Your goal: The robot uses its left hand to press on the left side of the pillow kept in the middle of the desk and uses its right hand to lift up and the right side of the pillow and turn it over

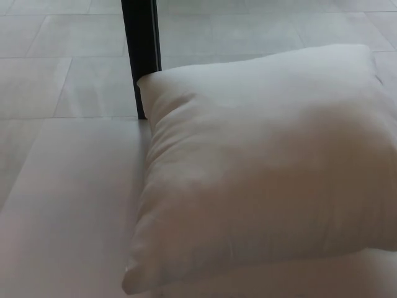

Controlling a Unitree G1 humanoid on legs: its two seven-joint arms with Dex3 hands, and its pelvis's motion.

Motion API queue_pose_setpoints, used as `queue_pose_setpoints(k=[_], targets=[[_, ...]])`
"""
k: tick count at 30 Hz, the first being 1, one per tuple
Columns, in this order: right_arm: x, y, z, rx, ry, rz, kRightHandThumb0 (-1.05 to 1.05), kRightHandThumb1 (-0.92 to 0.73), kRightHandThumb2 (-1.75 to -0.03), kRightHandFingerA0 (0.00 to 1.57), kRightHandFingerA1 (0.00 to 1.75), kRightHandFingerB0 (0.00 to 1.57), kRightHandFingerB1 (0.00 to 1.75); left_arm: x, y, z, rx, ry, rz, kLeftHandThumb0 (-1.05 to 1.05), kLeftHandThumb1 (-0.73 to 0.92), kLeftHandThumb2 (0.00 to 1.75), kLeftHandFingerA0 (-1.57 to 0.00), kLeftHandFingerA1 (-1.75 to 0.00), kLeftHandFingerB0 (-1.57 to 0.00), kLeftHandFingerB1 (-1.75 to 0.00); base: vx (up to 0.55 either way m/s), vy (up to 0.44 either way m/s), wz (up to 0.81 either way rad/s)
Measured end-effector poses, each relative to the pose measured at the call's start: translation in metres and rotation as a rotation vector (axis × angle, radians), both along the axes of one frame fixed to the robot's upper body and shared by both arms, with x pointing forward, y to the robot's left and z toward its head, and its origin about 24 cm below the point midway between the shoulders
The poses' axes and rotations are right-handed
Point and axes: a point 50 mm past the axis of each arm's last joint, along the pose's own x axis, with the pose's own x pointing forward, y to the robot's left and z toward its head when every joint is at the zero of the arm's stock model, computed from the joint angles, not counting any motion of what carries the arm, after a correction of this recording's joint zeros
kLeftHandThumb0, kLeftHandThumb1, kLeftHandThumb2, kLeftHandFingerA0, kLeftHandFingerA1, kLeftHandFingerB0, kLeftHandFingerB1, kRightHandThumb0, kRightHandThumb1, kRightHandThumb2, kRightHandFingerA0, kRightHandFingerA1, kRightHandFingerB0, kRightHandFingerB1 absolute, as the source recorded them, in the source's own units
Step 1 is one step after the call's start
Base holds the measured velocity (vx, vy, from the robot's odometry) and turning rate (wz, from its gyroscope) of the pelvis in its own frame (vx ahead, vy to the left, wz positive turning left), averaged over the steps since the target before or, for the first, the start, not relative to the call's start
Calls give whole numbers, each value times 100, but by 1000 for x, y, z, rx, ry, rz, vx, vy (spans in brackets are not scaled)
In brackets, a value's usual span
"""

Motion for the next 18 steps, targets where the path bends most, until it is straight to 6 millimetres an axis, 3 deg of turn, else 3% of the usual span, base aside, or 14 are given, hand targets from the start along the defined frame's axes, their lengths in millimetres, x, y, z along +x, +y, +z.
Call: queue_pose_setpoints(k=[1,2,4,5,6,8,10,11,12,13,15,16,17,18], targets=[[-2,-4,5,-13,-28,-30,-101,-54,-99,9,74,0,50,0,3,3,3,-20,16,-42,43,102,-7,-59,-2,-55,0,0,0],[-2,-9,10,-27,-71,-65,-98,-77,-57,0,101,0,20,1,7,7,8,-50,37,-76,47,91,-5,-61,-2,-58,0,0,0],[1,-16,18,-44,-147,-109,-96,-79,-62,0,98,0,20,7,12,12,18,-103,64,-80,49,91,-3,-61,-2,-55,0,0,0],[4,-20,23,-55,-189,-130,-104,-66,-106,7,76,0,47,11,15,15,21,-133,74,-73,70,60,-4,-69,0,-60,0,0,0],[6,-23,27,-64,-224,-145,-99,-80,-61,1,96,0,40,15,17,17,25,-161,82,-78,56,91,-18,-67,-5,-62,0,0,0],[15,-30,35,-81,-306,-168,-95,-60,-104,22,81,0,56,27,22,23,33,-222,86,-83,56,97,-22,-65,-2,-59,0,0,0],[31,-39,49,-108,-422,-185,-95,-60,-104,22,81,0,56,50,29,34,51,-318,78,-83,56,97,-22,-65,-2,-59,0,0,0],[41,-43,58,-123,-485,-190,-99,-81,-65,18,94,0,56,63,33,42,62,-370,70,-89,59,95,-26,-63,-6,-59,0,0,0],[51,-47,66,-135,-548,-185,-105,-67,-107,28,80,1,45,78,37,51,76,-429,61,-86,58,94,-22,-63,-5,-57,0,0,0],[63,-51,75,-147,-608,-174,-99,-79,-65,36,82,0,63,93,41,62,88,-490,50,-82,70,62,-26,-62,-10,-59,0,0,0],[89,-57,98,-173,-743,-143,-105,-63,-104,36,68,15,65,127,46,87,114,-626,20,-75,69,61,-30,-52,-21,-42,0,0,0],[101,-59,109,-185,-800,-119,-101,-74,-63,55,69,17,64,142,48,101,125,-686,3,-73,56,92,-24,-55,-13,-46,0,0,0],[114,-59,119,-196,-851,-91,-100,-72,-62,64,65,24,60,156,50,114,135,-740,-15,-75,68,61,-29,-57,-21,-48,0,0,0],[131,-58,132,-206,-916,-53,-101,-53,-98,71,69,29,61,174,50,132,146,-810,-41,-84,53,74,-34,-72,-24,-65,0,0,0]])
